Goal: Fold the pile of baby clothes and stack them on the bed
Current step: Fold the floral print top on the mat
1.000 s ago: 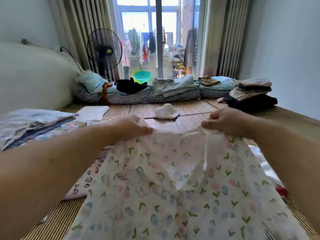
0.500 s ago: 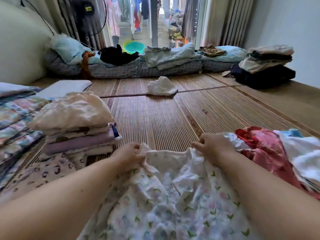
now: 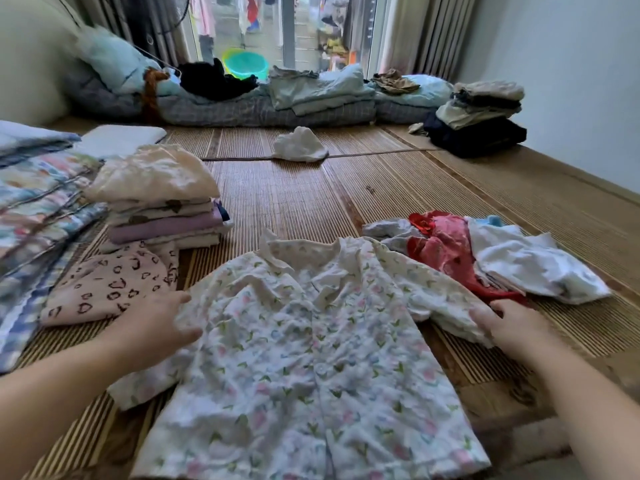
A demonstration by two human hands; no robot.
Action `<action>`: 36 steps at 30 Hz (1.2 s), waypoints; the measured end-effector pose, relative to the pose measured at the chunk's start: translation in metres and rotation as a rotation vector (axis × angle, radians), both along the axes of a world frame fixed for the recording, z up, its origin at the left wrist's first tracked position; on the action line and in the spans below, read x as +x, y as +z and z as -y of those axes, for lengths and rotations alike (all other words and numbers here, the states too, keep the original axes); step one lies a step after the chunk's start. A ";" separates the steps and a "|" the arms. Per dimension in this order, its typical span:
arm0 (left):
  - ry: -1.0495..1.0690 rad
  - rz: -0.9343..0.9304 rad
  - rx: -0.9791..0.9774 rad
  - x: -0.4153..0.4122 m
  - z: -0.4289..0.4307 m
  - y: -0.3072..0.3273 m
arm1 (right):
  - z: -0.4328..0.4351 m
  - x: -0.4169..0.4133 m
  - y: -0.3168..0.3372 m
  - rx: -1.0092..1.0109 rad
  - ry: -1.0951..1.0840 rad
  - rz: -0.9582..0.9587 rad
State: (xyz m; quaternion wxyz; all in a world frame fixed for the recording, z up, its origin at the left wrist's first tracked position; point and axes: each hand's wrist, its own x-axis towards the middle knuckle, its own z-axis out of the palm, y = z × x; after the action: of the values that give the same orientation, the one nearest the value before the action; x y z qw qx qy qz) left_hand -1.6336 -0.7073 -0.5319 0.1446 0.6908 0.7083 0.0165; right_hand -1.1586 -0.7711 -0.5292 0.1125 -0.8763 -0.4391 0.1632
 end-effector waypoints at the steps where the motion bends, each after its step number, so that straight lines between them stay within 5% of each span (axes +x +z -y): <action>1: 0.063 0.021 -0.022 -0.002 0.008 -0.001 | 0.005 0.002 -0.005 0.015 -0.071 -0.015; 6: 0.230 0.011 -0.090 -0.016 0.022 -0.002 | 0.012 0.007 -0.005 0.043 -0.070 -0.110; 14: 0.166 -0.131 -0.162 -0.037 0.009 0.011 | 0.003 -0.003 0.040 0.686 -0.270 -0.920; 21: 0.294 0.072 -0.102 -0.057 -0.004 0.021 | -0.021 -0.012 0.052 0.668 -0.302 -0.625; 28: 0.359 0.866 -0.070 -0.036 -0.025 0.098 | -0.025 -0.027 0.078 0.580 -0.270 -0.112; 32: 0.256 1.051 -0.179 0.023 -0.039 0.128 | -0.045 -0.058 0.080 0.624 -0.097 -0.218; 36: 0.204 1.032 -0.265 0.070 -0.056 0.127 | -0.066 -0.105 0.064 0.617 0.118 -0.614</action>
State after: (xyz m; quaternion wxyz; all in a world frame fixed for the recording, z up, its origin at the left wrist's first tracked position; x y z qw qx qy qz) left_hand -1.5636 -0.6511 -0.4054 0.5572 0.4965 0.6048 0.2780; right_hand -1.2632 -0.7051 -0.4650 0.4846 -0.6862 -0.4626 0.2834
